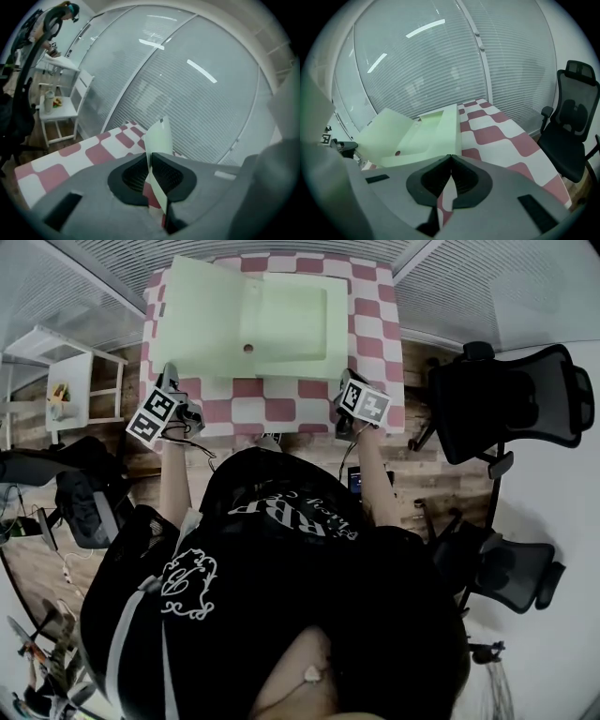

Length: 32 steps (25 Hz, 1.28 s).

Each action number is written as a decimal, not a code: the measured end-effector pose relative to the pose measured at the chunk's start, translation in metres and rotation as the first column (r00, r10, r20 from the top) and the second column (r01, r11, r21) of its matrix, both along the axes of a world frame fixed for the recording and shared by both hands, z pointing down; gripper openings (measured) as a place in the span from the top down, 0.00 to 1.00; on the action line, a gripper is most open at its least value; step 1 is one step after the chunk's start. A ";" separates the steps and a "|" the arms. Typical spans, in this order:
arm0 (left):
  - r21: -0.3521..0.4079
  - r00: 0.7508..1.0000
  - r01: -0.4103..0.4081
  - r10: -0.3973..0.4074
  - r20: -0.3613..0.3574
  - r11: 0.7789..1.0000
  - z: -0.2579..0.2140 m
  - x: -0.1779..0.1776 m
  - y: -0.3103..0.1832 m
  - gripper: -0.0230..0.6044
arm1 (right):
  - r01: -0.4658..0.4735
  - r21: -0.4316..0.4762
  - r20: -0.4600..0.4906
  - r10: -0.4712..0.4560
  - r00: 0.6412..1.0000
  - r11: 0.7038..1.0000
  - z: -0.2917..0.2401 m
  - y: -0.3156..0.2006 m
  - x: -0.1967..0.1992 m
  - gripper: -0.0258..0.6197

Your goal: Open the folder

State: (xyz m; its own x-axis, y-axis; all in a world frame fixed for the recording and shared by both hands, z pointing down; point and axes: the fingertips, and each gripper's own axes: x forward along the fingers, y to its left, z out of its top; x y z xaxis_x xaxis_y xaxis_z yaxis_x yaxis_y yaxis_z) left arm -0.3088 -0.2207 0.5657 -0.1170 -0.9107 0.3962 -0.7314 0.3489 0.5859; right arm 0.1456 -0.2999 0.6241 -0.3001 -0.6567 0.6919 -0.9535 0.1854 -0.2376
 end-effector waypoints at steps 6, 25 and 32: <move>-0.153 0.993 0.076 -0.088 -0.079 0.985 0.064 -0.033 0.004 0.90 | -0.001 0.000 -0.004 0.001 1.000 1.000 0.002 0.000 0.001 0.94; -0.418 0.995 0.056 -0.083 -0.047 0.907 0.128 -0.044 0.018 0.80 | 0.099 0.112 0.133 -0.114 0.985 0.989 -0.050 0.025 -0.041 0.94; -0.240 0.995 0.026 -0.049 -0.091 0.970 0.088 -0.046 0.027 0.69 | 0.180 0.199 0.196 -0.219 0.956 0.963 -0.091 0.063 -0.066 0.94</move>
